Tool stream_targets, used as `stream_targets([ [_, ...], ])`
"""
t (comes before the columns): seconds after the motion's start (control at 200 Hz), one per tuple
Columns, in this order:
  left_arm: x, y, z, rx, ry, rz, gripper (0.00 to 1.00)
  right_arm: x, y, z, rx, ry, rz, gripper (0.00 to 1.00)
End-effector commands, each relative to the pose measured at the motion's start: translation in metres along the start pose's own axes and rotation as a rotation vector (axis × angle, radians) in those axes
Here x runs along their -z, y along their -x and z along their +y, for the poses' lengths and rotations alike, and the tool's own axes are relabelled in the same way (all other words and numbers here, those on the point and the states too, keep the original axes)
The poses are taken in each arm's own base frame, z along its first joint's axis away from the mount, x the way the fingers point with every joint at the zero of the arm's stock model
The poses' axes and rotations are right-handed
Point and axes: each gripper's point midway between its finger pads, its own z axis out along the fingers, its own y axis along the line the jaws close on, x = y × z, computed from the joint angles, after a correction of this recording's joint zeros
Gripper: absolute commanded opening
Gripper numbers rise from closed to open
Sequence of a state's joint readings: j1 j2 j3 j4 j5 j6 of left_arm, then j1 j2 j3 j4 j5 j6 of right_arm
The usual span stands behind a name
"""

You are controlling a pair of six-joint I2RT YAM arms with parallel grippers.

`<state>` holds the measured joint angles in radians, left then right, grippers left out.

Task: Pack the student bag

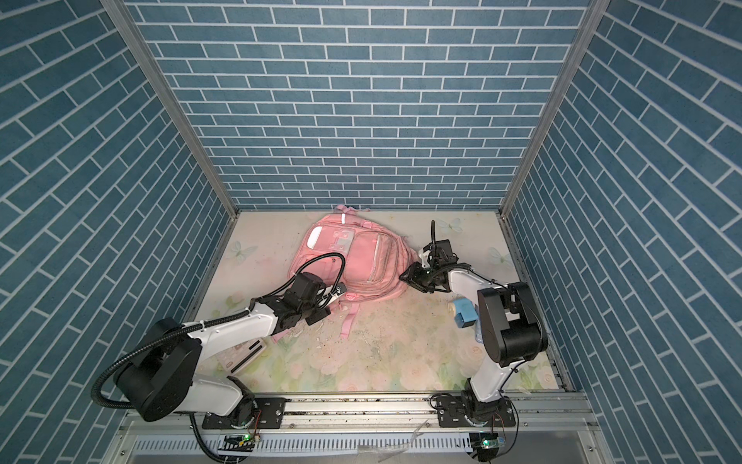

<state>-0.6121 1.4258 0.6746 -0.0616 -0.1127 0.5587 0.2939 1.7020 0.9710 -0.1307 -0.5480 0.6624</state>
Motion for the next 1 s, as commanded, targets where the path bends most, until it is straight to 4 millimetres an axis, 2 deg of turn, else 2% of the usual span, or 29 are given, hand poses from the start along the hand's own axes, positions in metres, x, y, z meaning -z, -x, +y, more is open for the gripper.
stream_targets([
  [0.0,0.008,0.015,0.015,0.025,0.058,-0.054,0.58,0.006,0.005,-0.002,0.079,-0.052,-0.011,0.41],
  [0.085,0.016,0.012,0.013,-0.018,0.050,-0.062,0.59,0.011,0.005,-0.002,0.114,-0.060,-0.023,0.42],
  [0.155,0.023,0.014,0.002,-0.068,-0.001,-0.096,0.62,0.014,0.003,-0.002,0.133,-0.063,-0.029,0.44],
  [0.255,0.028,0.013,0.001,-0.100,-0.006,-0.110,0.65,0.017,0.000,-0.002,0.136,-0.063,-0.028,0.46],
  [0.52,0.010,0.002,-0.002,-0.178,-0.046,-0.052,0.67,0.025,-0.012,0.002,0.136,-0.049,-0.029,0.47],
  [0.73,-0.004,0.009,0.007,-0.124,-0.009,-0.070,0.67,0.029,-0.026,0.001,0.173,-0.038,-0.039,0.48],
  [0.83,-0.010,0.017,0.012,-0.076,0.009,-0.073,0.66,0.032,-0.031,0.017,0.271,0.024,-0.062,0.48],
  [0.995,-0.017,0.022,0.012,-0.031,0.001,-0.076,0.60,0.038,-0.036,0.030,0.443,0.032,-0.110,0.46],
])
